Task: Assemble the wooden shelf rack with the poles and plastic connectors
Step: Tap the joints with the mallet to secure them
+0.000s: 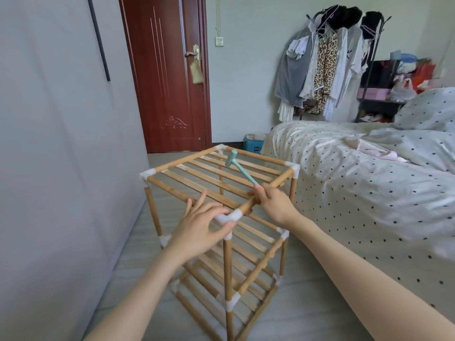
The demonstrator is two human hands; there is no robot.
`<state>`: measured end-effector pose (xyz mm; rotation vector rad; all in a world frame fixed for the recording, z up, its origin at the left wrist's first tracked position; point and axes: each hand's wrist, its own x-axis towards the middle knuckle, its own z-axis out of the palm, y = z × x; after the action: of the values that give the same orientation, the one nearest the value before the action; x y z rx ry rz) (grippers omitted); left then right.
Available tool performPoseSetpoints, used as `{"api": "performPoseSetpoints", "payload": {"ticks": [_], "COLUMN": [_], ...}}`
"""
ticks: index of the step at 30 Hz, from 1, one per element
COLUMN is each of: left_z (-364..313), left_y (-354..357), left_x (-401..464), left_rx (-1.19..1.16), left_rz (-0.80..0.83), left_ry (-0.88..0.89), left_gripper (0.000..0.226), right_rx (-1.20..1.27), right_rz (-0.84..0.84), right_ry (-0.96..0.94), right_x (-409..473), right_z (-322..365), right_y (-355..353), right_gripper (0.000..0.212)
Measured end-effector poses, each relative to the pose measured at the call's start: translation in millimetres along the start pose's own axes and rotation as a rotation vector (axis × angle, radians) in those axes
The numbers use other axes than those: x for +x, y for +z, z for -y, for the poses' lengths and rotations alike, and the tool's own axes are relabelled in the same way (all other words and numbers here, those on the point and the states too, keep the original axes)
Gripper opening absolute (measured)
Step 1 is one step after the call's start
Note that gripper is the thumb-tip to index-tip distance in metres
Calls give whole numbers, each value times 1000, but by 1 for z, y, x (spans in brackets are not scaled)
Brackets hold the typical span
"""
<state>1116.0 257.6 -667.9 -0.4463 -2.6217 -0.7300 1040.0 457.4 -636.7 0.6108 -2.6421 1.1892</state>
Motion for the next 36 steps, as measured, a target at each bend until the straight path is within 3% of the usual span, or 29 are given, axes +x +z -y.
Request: {"api": "performPoseSetpoints", "payload": {"ticks": [3,6,11,13,16,19,21,24,28,32,33,36], "left_z": [16,35,62,72,76,57,38,25,30,33,33,32], "left_y": [-14,-30,-57,-67,-69,-47,-25,-6,-2,-1,-1,-1], "left_x": [-6,-15,-25,-27,-28,-23,-16,-5,-4,-5,-5,-5], "left_rx": [-55,-101,-150,-67,325,491,526,589,624,604,595,578], "left_rz": [40,7,-150,-167,-126,-103,-60,-75,-80,-89,-89,-88], "left_ry": [-47,-112,-265,-363,-467,-277,-155,-183,-221,-225,-227,-237], "left_gripper": [39,27,34,37,47,65,74,82,88,89,89,88], "right_rx": [128,35,-129,-197,-312,-159,-61,-56,-240,-72,-97,-268], "right_rz": [32,75,41,1,-24,-26,-138,-306,-191,-642,-598,-106], "right_ry": [-9,-72,-62,-38,-74,-96,-69,-25,116,14,45,290], "right_x": [-7,-11,-8,-9,-14,-23,-28,-45,-64,-84,-88,-100], "right_z": [8,15,11,6,0,3,5,-3,-19,-19,-21,-33], "right_y": [-3,-7,-14,-17,-17,-20,-31,-53,-87,-104,-101,-89], "right_gripper": [38,36,30,32,33,38,41,40,41,33,33,41]}}
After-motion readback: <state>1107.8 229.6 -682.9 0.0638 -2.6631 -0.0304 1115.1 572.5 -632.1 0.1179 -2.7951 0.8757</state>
